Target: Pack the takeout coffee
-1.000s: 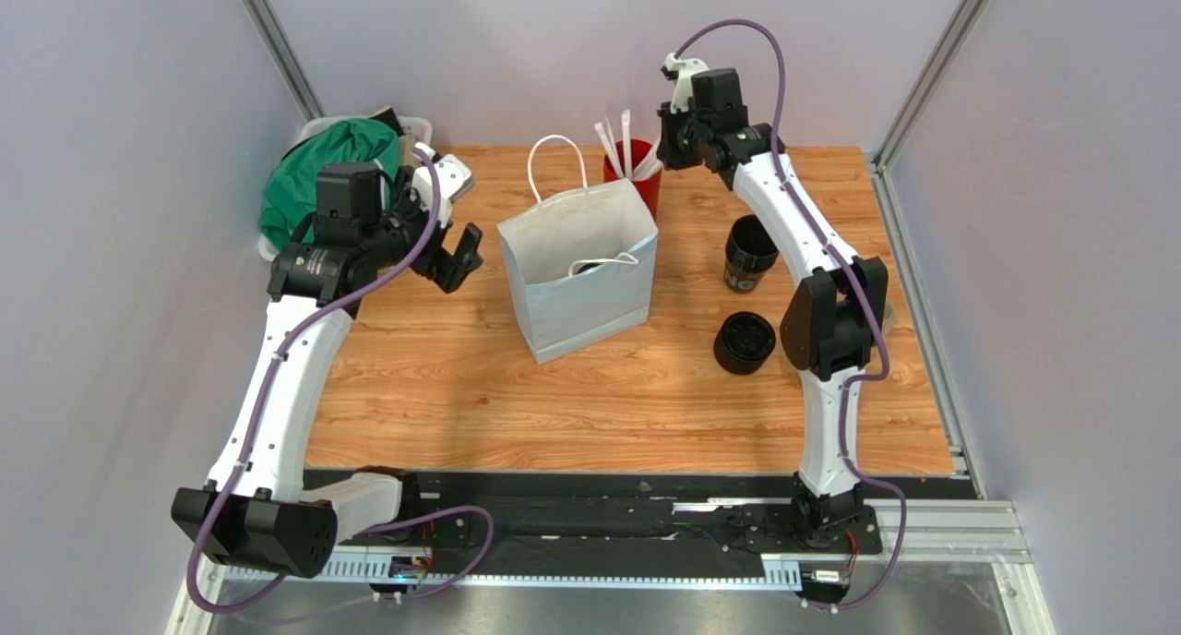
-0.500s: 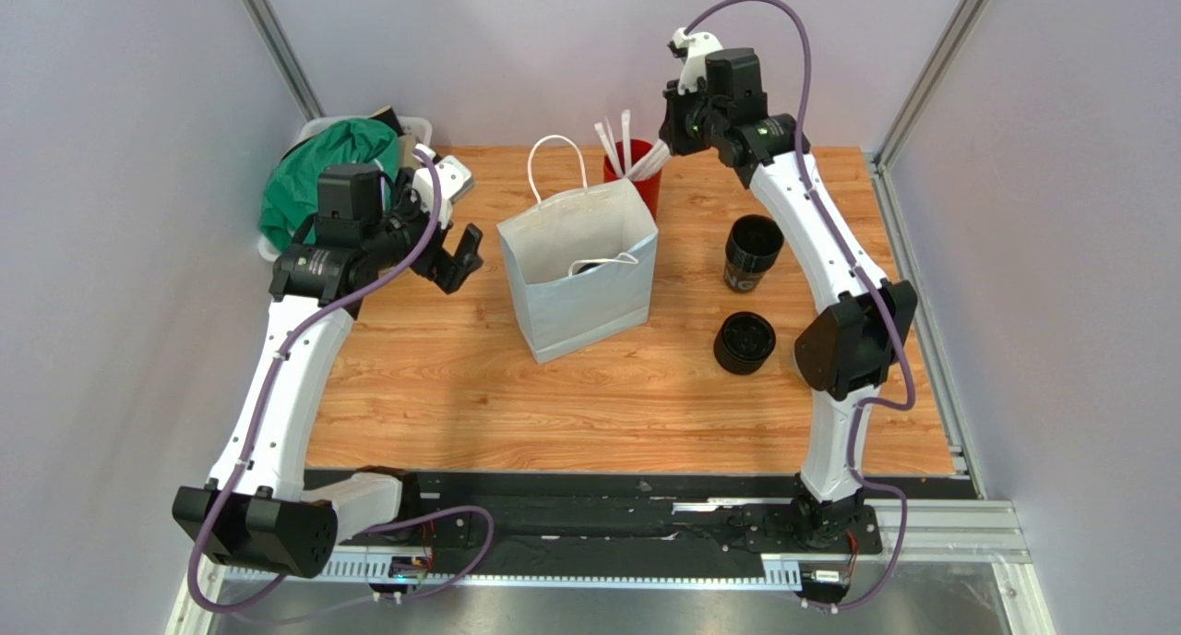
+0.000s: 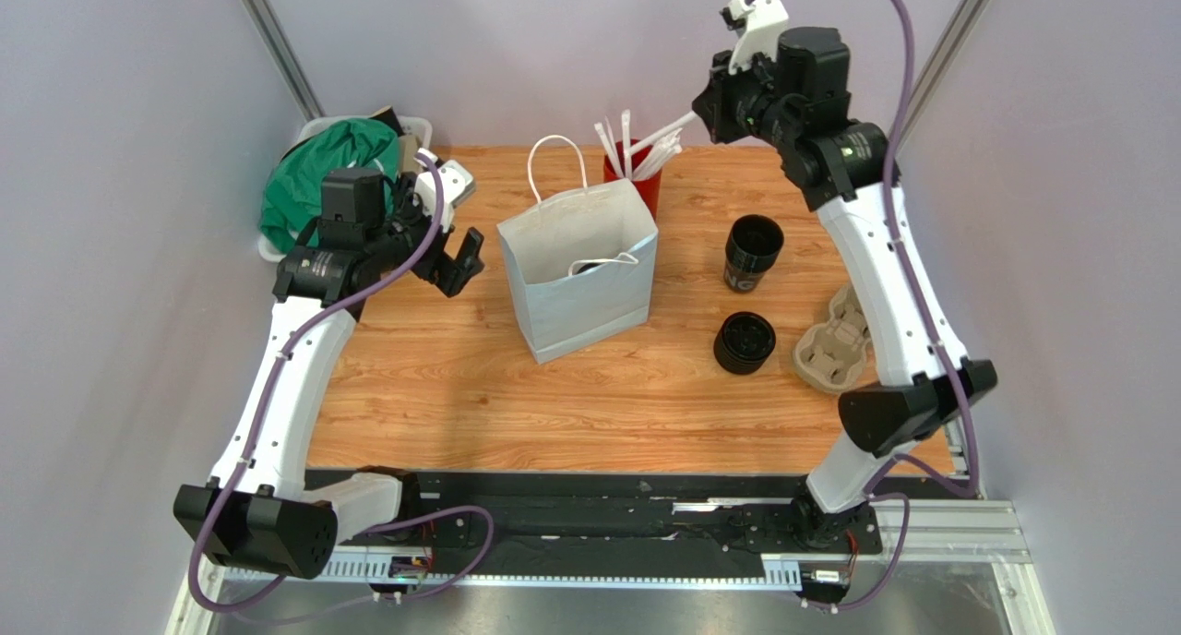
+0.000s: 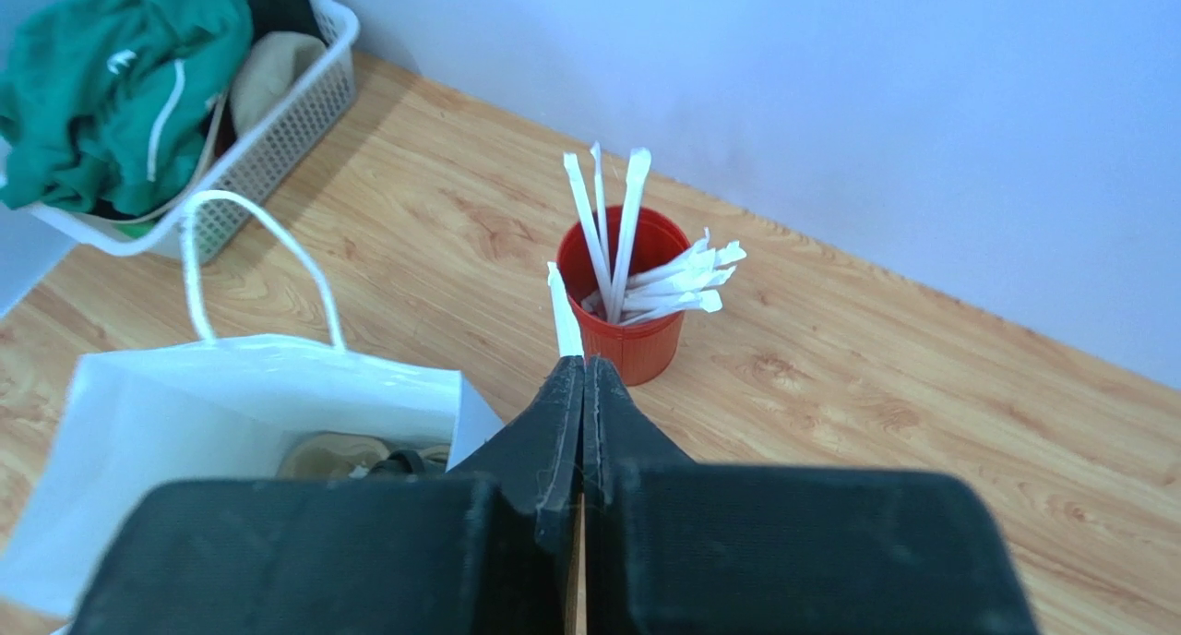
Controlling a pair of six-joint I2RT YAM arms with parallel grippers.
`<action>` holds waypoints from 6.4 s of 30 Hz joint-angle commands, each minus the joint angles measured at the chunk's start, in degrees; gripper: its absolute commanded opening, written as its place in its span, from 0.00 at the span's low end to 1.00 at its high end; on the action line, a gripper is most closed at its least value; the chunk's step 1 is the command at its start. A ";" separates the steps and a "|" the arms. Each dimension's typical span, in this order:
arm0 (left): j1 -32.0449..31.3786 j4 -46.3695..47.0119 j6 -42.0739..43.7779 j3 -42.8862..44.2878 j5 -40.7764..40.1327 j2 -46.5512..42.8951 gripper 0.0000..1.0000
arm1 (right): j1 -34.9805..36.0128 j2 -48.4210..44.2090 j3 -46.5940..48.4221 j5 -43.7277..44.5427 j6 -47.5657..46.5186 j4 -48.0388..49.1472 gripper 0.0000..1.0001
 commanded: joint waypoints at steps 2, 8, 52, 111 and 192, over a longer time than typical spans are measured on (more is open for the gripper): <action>0.26 2.33 -1.29 0.14 1.16 -1.94 0.99 | 1.63 -7.42 -1.17 -1.09 -2.41 -1.19 0.00; 0.26 2.95 -1.73 -0.29 -0.95 -2.82 0.99 | 6.37 -13.66 -3.37 3.56 -4.87 -2.34 0.00; 2.19 9.54 -4.63 -5.83 -7.64 -6.33 0.99 | 41.36 8.65 0.68 35.29 -22.81 -4.45 0.00; 3.86 8.75 -5.78 -5.92 -5.44 -8.97 0.99 | 38.82 0.06 8.06 40.57 -22.98 -3.48 0.99; 20.82 4.35 -19.93 9.02 3.18 -10.20 0.99 | -19.37 -30.10 -26.13 -16.29 2.86 1.88 0.97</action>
